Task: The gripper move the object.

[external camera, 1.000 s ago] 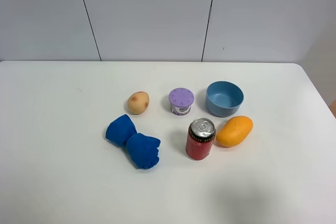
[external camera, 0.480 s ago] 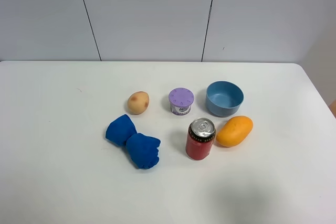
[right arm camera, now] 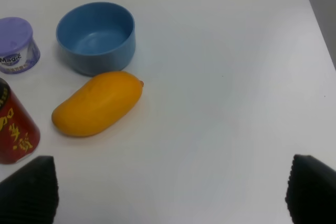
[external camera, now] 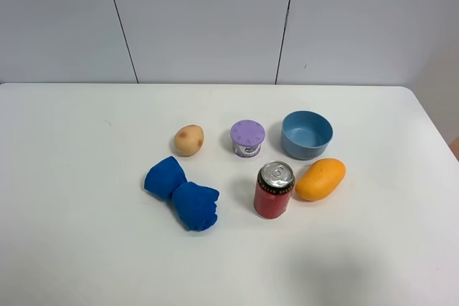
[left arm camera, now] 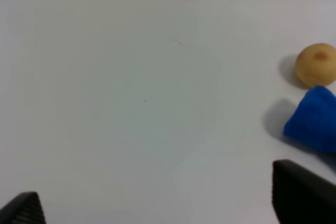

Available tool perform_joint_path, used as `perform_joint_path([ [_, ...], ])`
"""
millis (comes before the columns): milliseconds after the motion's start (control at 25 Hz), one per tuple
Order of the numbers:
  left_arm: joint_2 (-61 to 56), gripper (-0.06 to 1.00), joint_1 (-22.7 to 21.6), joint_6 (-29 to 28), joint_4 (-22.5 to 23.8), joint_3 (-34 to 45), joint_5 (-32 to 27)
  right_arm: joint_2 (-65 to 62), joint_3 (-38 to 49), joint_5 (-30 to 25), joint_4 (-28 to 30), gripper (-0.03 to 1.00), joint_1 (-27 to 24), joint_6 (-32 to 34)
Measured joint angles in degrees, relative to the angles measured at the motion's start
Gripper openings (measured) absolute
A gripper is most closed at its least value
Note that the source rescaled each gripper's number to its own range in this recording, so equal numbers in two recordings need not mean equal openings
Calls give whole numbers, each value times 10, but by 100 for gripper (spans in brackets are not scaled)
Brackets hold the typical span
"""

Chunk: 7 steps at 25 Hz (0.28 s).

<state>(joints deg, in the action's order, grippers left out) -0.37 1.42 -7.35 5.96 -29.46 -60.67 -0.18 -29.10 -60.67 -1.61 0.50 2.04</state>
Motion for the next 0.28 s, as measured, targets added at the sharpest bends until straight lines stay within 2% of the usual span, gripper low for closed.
perform_joint_path([
  [280, 0, 100, 0, 0, 0, 0, 0, 0, 0, 0, 0, 100, 0, 0],
])
